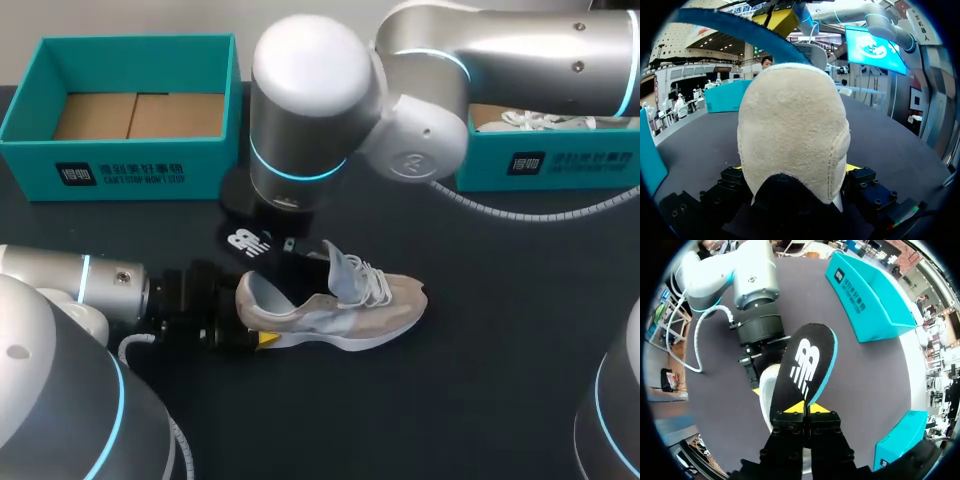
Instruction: Take the shoe out of the shoebox, open the shoe tongue, remove and reinsert the insole, then place the shoe into the shoebox
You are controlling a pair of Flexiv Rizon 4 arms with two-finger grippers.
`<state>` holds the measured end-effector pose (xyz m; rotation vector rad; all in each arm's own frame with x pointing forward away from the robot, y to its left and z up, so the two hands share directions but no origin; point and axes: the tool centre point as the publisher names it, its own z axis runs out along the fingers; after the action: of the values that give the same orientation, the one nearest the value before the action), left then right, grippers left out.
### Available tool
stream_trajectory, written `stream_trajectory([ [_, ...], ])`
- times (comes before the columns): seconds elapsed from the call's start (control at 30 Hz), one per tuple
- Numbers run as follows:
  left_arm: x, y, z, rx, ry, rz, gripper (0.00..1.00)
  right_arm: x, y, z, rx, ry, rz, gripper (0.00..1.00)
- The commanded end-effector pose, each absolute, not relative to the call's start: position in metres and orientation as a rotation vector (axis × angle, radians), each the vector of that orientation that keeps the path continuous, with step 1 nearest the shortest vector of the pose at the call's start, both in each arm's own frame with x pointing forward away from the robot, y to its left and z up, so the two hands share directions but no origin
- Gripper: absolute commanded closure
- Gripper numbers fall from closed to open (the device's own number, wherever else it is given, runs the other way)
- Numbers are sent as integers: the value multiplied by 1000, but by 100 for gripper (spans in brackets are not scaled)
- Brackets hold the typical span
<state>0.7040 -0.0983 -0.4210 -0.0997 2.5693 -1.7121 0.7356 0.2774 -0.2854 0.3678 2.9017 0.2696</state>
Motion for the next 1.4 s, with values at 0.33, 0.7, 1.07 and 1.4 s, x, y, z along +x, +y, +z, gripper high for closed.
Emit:
stream_trajectory([
  [0.33, 702, -99, -424, -101, 2571, -1707, 100, 734, 270, -296, 580, 3151, 374, 0],
  [0.7, 702, -99, -424, -101, 2571, -1707, 100, 734, 269, -295, 629, 3166, 392, 0],
  [1.07, 702, -99, -424, -101, 2571, -1707, 100, 733, 267, -286, 656, 3135, 624, 0],
  [1.4, 702, -99, -424, -101, 2571, -1707, 100, 732, 282, -287, 583, 3217, 939, 0],
])
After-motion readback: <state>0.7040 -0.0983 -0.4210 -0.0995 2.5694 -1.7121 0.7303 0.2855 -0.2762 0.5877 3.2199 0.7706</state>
